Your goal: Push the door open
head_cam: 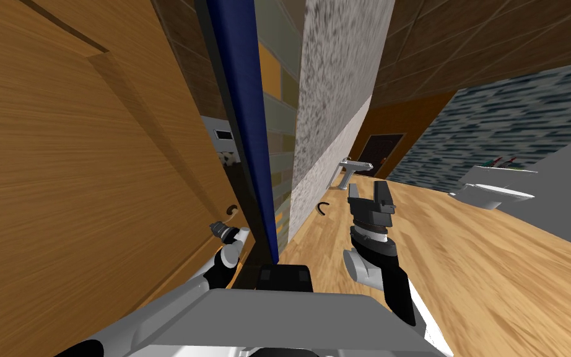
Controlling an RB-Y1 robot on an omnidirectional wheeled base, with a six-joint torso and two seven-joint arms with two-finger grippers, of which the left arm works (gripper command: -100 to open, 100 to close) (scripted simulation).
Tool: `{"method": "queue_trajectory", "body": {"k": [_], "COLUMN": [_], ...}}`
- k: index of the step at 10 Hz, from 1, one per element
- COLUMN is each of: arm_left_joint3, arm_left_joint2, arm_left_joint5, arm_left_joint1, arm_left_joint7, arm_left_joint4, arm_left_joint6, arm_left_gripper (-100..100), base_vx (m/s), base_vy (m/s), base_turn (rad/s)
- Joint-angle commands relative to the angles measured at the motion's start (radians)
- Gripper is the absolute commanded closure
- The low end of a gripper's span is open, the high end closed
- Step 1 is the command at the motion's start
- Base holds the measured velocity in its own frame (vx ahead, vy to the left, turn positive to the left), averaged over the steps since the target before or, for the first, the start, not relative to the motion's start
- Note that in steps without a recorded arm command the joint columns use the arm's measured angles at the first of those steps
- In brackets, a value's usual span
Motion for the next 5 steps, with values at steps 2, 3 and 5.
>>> {"method": "queue_trajectory", "body": {"k": [2, 3, 5], "arm_left_joint3": [0.003, 0.003, 0.01], "arm_left_joint2": [0.0, 0.0, 0.003], "arm_left_joint5": [0.001, 0.001, 0.006], "arm_left_joint1": [0.006, 0.006, 0.004], "arm_left_joint7": [-0.003, -0.003, -0.004], "arm_left_joint4": [-0.016, -0.016, -0.015], "arm_left_joint6": [0.0, 0.0, -0.009], "arm_left_gripper": [100, 100, 100], "base_vx": [0.001, -0.004, -0.006], "base_vy": [-0.002, 0.014, 0.015], "base_turn": [0.007, -0.028, -0.043]}}
